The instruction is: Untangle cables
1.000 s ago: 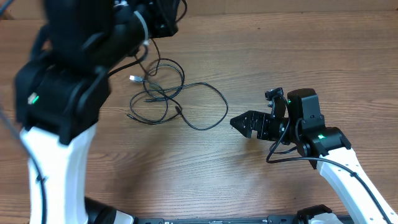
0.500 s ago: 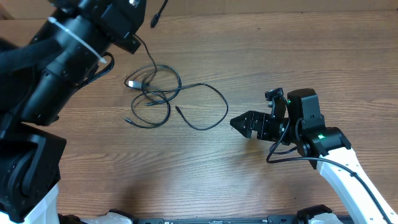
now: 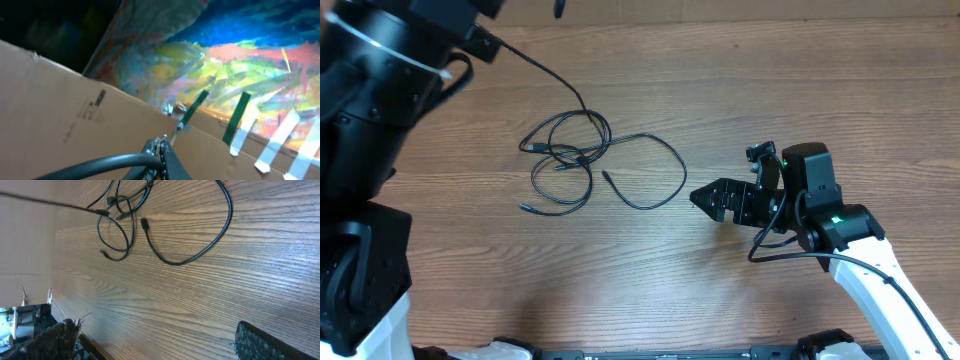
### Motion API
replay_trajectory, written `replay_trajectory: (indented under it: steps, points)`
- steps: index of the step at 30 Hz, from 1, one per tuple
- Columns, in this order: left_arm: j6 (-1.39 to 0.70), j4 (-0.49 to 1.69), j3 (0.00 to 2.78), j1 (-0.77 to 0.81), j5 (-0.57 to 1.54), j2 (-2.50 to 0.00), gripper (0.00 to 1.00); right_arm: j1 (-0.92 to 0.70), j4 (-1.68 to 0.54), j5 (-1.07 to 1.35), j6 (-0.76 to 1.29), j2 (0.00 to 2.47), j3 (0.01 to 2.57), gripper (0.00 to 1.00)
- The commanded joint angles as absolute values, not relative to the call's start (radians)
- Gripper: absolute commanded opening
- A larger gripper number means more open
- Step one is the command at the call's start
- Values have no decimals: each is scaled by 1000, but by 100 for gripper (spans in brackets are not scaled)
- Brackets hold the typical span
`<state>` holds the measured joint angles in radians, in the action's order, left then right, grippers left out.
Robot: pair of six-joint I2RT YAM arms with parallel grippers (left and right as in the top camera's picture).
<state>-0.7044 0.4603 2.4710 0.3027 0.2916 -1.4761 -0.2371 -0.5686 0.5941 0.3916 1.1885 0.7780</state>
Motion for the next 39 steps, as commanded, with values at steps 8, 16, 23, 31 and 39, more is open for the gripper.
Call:
replay_trajectory:
  steps: [8, 16, 23, 31, 39]
  points:
    - [-703, 642, 2487, 205, -58, -1461, 4, -234, -564, 584, 384, 1189, 785, 99]
    - [-599, 763, 2487, 194, -537, -1458, 4, -234, -562, 567, 384, 1189, 785, 100]
    - [-542, 731, 2489, 194, -743, -1437, 4, -234, -556, 558, 384, 1189, 785, 100]
    - [-366, 707, 2489, 194, -1118, -1438, 4, -234, -556, 558, 384, 1189, 785, 100]
    - [-266, 813, 2489, 141, -1286, -1477, 4, -234, -552, 558, 384, 1189, 785, 100]
